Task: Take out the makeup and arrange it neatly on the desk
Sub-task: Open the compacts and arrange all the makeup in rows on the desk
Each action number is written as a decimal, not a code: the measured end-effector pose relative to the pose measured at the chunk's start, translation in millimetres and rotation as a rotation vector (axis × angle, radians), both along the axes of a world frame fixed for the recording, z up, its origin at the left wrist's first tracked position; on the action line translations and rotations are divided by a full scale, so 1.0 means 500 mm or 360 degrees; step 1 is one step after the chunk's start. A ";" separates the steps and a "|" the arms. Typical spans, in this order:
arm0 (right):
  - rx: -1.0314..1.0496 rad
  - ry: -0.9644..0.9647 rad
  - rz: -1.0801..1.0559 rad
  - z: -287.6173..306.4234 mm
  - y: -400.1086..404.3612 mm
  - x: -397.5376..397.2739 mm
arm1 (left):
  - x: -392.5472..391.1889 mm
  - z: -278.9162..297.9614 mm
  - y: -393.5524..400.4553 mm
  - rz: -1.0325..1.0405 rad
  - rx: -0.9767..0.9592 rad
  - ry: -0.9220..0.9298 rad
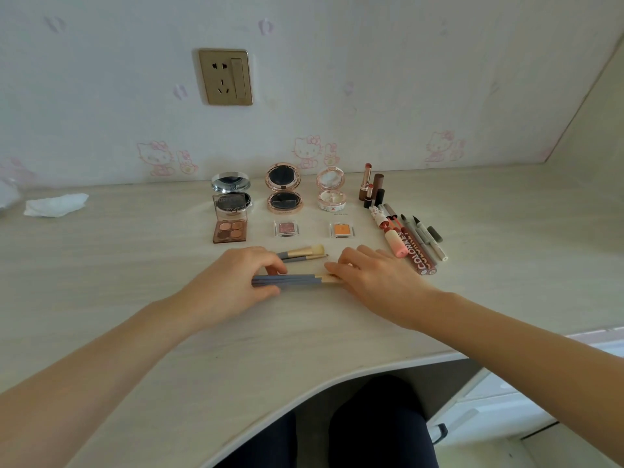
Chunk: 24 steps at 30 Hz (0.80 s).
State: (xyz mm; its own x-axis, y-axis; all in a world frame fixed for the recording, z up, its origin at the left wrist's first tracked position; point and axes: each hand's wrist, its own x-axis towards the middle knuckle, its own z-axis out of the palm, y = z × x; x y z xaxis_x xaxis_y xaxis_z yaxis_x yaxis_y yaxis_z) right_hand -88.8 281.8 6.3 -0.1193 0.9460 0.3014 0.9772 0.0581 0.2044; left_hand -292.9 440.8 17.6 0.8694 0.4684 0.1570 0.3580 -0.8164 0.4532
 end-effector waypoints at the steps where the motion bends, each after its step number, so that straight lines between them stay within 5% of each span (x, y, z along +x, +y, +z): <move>1: 0.0018 0.0042 0.0004 0.001 -0.001 -0.003 | -0.004 -0.006 -0.001 0.0007 0.0065 0.0002; 13: -0.0067 0.0542 -0.0005 0.015 -0.031 -0.003 | -0.033 -0.031 -0.024 -0.0062 0.0628 -0.0187; 24: 0.0028 0.0534 -0.0007 -0.005 0.011 -0.020 | -0.006 -0.043 -0.014 -0.0061 0.0612 -0.0161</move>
